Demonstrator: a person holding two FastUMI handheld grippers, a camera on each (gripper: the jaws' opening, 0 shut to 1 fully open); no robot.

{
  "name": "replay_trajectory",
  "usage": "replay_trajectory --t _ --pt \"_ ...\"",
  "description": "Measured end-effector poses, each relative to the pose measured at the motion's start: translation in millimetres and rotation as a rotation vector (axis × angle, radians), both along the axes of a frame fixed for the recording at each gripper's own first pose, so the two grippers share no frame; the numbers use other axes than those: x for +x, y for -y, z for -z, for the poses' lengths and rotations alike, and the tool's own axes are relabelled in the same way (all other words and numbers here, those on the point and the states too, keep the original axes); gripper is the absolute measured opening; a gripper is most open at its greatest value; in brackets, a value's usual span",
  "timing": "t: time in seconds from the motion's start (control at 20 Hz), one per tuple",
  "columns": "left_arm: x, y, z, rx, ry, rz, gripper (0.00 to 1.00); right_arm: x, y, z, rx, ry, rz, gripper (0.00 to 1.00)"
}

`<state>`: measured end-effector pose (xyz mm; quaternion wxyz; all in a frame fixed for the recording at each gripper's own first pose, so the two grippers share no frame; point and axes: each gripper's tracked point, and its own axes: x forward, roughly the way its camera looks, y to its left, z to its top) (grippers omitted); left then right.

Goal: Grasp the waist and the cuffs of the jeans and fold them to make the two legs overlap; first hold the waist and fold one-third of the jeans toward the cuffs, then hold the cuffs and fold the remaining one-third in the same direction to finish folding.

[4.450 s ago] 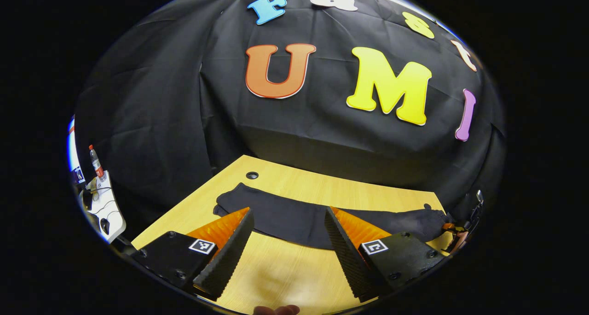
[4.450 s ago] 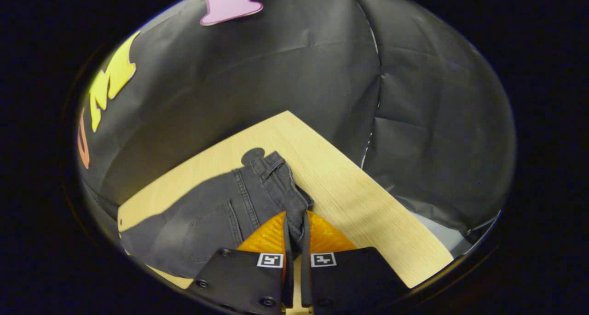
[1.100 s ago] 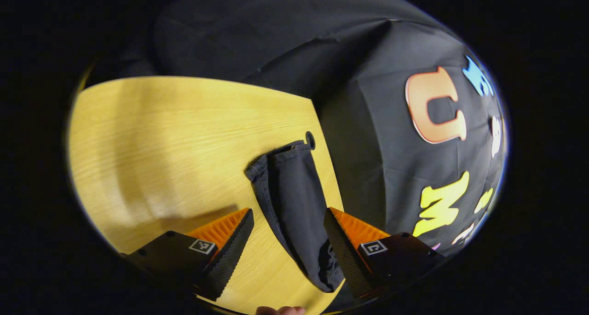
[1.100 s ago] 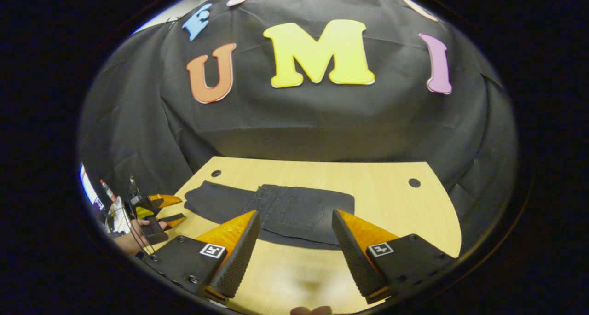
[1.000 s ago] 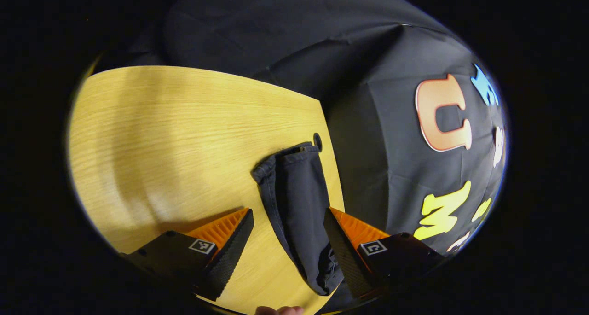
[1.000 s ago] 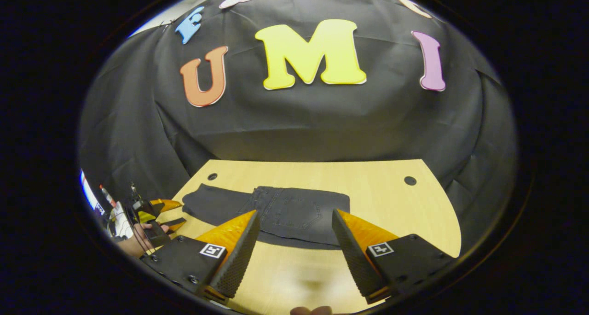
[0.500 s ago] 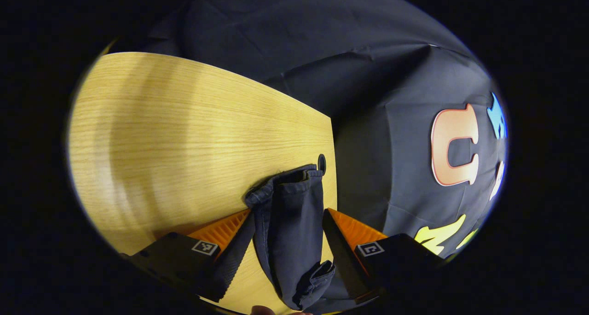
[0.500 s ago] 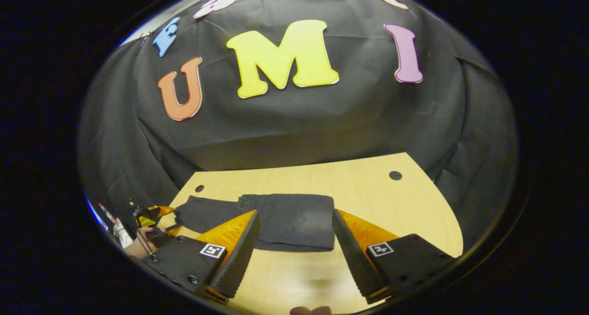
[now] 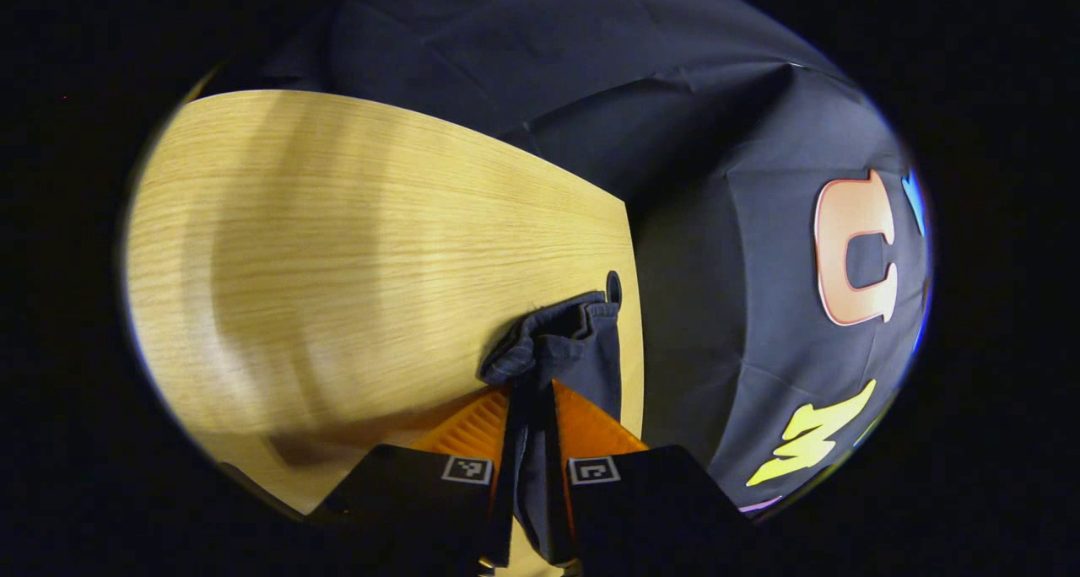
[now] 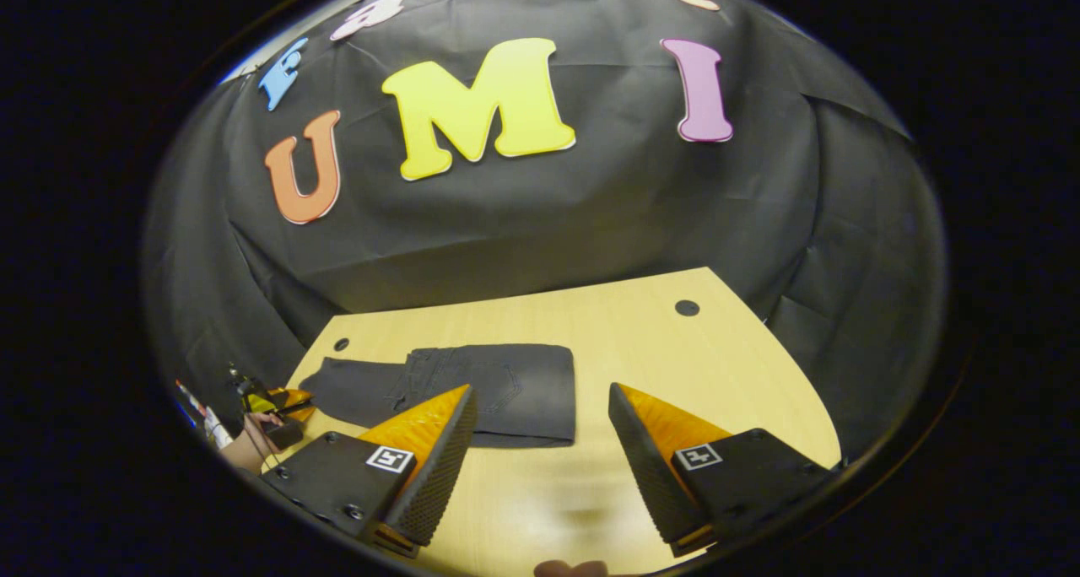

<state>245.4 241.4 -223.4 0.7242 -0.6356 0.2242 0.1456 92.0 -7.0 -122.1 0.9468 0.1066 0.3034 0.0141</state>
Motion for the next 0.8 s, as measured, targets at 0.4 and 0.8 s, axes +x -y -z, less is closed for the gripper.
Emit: replay_trajectory --t 0.4,0.8 --pt "6.7 27.1 -83.8 0.179 0.111 0.114 0.12 -22.3 21.0 -19.7 -0.008 0.07 0.018 0.96" --pt "15.7 136.0 -195.6 0.411 0.292 0.297 0.12 -61.5 58.9 -41.1 -0.07 0.138 -0.001 0.99"
